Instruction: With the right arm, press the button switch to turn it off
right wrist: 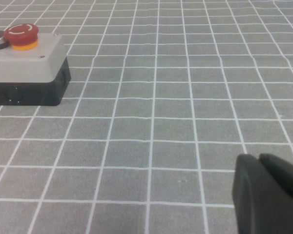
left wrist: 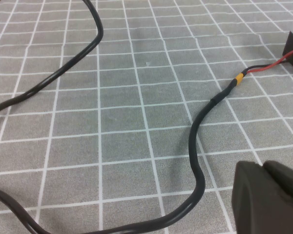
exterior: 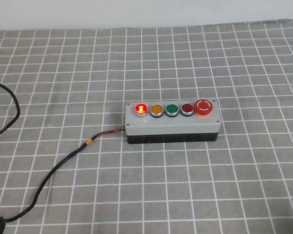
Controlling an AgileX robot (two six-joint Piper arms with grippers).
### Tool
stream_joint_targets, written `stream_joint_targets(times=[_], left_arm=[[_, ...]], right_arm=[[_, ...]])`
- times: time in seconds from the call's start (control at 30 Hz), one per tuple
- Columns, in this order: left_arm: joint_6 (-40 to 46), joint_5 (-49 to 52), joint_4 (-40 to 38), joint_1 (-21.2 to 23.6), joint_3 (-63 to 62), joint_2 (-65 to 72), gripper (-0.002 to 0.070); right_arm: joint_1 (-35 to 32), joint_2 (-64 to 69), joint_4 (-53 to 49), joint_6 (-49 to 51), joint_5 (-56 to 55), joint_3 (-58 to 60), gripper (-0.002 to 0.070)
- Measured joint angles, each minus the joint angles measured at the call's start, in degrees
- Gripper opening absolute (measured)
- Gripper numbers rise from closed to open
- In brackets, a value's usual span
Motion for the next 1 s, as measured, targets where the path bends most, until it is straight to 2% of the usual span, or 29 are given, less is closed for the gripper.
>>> stream_joint_targets(times=[1.0], left_arm=[[0.0, 0.0, 0.0, 0.0, 0.0, 0.0, -0.0004]], right_arm=[[0.0, 0.0, 1.1, 0.0, 0.0, 0.0, -0.0017]])
